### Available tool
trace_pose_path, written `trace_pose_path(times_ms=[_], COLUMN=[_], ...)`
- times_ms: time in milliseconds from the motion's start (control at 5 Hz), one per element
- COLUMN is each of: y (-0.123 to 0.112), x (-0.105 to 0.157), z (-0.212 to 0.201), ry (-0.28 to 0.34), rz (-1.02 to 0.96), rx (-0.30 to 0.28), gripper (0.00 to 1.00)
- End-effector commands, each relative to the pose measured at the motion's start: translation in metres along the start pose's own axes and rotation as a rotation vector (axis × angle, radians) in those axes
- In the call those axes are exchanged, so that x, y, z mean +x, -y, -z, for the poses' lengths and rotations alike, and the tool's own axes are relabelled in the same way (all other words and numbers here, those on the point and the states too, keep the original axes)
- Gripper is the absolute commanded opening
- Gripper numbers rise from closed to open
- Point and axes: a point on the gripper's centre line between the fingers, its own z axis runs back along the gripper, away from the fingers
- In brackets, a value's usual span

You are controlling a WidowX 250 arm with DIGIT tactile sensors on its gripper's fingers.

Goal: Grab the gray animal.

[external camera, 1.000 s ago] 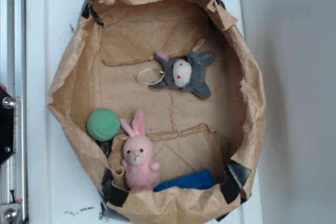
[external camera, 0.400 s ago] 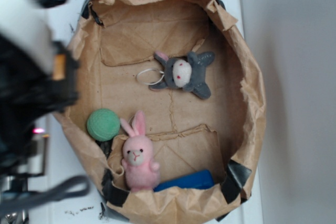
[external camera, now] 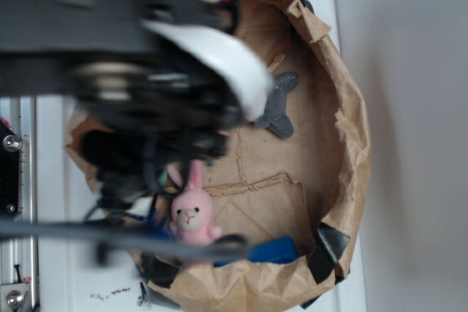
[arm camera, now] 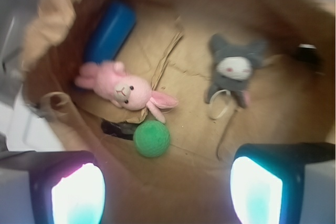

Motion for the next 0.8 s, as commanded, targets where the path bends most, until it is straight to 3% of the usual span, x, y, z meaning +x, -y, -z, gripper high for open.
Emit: trace_pose_path(times_ms=[0,200,400,600], y=[-0.002,-0.002,-0.025,-0.032], x=[0.005,0.005,0.003,0.003], z=[-0.014,-0.014,-0.012,0.011], ry=[0.042,0.042,0.116,0.133], rz=[-0.007,-0.007,-0.072,-0.119], rx=[0.028,0.028,-0.005,0.006], gripper=[1.0,1.0,1.0,1.0])
